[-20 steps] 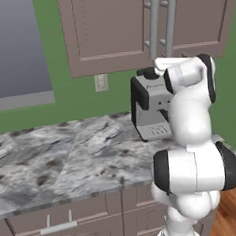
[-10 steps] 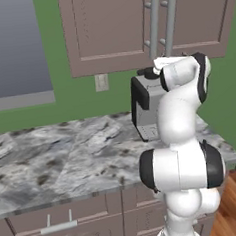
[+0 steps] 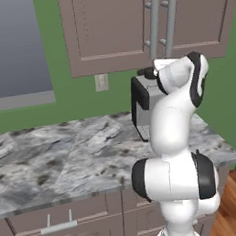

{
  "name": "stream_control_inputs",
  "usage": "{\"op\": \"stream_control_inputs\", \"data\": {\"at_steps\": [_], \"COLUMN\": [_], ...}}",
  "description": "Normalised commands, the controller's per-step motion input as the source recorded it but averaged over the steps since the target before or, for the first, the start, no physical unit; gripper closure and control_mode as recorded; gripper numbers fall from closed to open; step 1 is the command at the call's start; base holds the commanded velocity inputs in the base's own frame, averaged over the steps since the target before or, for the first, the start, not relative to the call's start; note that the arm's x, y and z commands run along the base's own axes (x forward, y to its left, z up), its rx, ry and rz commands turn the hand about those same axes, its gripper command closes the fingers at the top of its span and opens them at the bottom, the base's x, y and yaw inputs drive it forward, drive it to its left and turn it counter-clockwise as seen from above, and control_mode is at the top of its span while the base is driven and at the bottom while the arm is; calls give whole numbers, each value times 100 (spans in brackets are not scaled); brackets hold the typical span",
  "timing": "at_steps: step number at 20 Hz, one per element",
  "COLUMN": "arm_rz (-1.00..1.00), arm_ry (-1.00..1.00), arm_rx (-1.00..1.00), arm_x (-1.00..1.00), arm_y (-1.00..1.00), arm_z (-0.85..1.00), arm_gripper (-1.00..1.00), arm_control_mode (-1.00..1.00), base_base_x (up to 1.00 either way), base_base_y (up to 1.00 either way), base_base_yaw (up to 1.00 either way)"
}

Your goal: Close all open cabinet doors.

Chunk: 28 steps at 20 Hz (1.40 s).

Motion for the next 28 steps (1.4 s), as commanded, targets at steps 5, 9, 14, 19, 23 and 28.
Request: {"op": "stream_control_inputs", "data": {"at_steps": [5, 9, 14, 19, 23, 28], "arm_rz": [0, 0, 0, 6, 12, 5], "arm_ry": [11, 16, 22, 20, 22, 14], "arm_rx": [0, 1, 6, 10, 11, 5], "arm_x": [-76, -78, -77, -71, -60, -50], "arm_y": [0, 0, 0, 4, 17, 11], "arm_z": [0, 0, 8, 19, 46, 62], "arm_gripper": [-100, -100, -100, -100, -100, -100], "arm_control_mode": [-100, -100, -100, -100, -100, -100], "base_base_x": [0, 0, 0, 0, 0, 0], "base_base_y": [0, 0, 0, 0, 0, 0], "base_base_yaw": [0, 0, 0, 0, 0, 0]}}
